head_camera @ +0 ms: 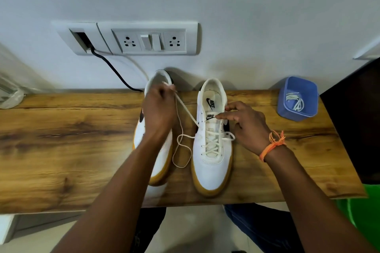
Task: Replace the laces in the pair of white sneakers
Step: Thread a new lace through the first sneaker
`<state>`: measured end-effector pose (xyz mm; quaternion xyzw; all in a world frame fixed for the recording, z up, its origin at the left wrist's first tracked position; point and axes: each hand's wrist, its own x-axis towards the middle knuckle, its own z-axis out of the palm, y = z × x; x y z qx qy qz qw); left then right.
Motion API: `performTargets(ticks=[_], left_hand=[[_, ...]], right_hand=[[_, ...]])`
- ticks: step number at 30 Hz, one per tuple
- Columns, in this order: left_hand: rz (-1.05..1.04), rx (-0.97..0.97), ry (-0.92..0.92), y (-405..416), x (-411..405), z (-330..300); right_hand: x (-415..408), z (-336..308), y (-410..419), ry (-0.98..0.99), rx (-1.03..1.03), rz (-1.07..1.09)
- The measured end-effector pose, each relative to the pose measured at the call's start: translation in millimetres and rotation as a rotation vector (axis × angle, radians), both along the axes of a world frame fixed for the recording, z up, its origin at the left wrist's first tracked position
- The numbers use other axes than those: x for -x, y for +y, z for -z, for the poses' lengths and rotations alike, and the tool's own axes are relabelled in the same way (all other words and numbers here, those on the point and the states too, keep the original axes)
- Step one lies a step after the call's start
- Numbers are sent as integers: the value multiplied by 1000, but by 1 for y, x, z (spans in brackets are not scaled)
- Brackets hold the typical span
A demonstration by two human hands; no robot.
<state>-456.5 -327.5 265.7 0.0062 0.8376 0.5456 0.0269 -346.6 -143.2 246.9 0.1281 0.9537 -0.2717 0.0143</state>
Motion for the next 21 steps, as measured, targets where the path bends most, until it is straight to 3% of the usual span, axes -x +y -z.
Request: performTargets(ticks=[3,7,9,12,15,17,21], left_hand=[[-177,-97,16,-13,13,-6],[69,38,-181,-12,1,-1],[182,175,-142,-7,-8,-1],[300,232,-92,0,-20,4],[450,307,-230,5,-29,13],[483,286,-309,8,-33,16],[463,289,-272,13,-32,14]], right_hand=[[-1,-2,-1,-1,27,-7],[-1,-5,-5,12,69,18],[0,-5,-6,10,73,20],[0,-5,-7,9,62,26],[1,-6,-8,11,39,25],[1,-7,-9,3,32,27],[0,-7,-11,-9,16,13]])
